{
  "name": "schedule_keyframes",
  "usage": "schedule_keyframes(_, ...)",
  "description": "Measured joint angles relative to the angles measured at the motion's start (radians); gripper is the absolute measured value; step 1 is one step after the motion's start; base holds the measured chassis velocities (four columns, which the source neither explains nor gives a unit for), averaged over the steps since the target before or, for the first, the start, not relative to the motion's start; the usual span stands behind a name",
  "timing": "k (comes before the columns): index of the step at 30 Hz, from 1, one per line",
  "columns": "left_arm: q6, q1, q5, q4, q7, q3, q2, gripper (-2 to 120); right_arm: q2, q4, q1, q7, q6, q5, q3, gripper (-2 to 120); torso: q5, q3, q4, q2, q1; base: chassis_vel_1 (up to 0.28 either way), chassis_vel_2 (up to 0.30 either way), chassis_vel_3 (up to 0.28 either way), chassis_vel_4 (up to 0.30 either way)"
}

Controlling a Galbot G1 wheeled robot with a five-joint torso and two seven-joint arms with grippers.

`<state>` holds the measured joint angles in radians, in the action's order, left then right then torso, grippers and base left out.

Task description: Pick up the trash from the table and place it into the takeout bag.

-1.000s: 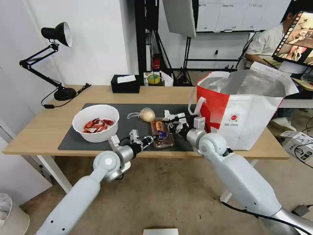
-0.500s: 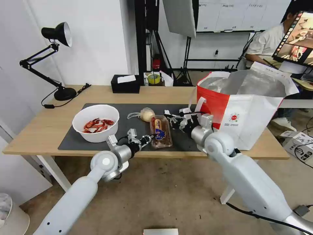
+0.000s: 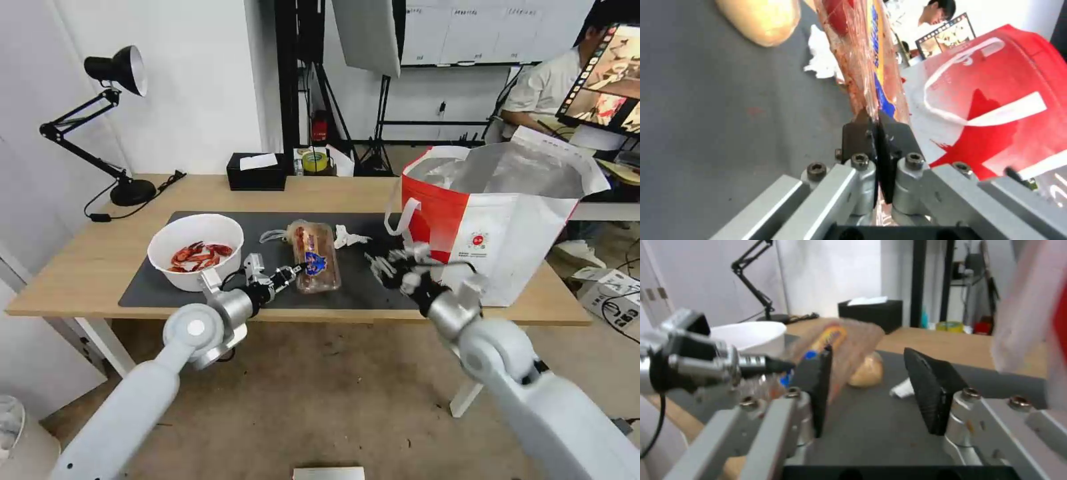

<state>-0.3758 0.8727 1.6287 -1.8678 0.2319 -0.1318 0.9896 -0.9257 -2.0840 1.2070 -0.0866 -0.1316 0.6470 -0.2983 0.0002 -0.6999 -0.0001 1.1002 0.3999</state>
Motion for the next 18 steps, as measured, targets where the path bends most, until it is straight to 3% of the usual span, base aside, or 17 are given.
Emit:
schedule_keyframes(9, 0.003, -0.037, 0.003, -0.025, 0.002, 0.007, -0.009, 0, -0.044, -0.056, 0.168, 0.008, 0.063, -0.076, -0.097, 78, -0.0003, 0.000, 0.0002, 0.000, 0.000, 0.000, 0.000, 0.000, 0.000)
schedule_keyframes(14, 0.008, -0.120, 0.032, -0.045, 0.013, 0.028, -0.025, 0, -0.101, -0.061, 0.325, 0.010, 0.191, -0.166, -0.155, 97, 0.0000, 0.000, 0.0001, 0.000, 0.000, 0.000, 0.000, 0.000, 0.000)
schedule_keyframes(18, 0.012, -0.179, 0.055, -0.051, 0.022, 0.050, -0.035, 0, -0.144, -0.073, 0.432, 0.017, 0.270, -0.219, -0.182, 100, -0.0001, 0.000, -0.0001, 0.000, 0.000, 0.000, 0.000, 0.000, 0.000)
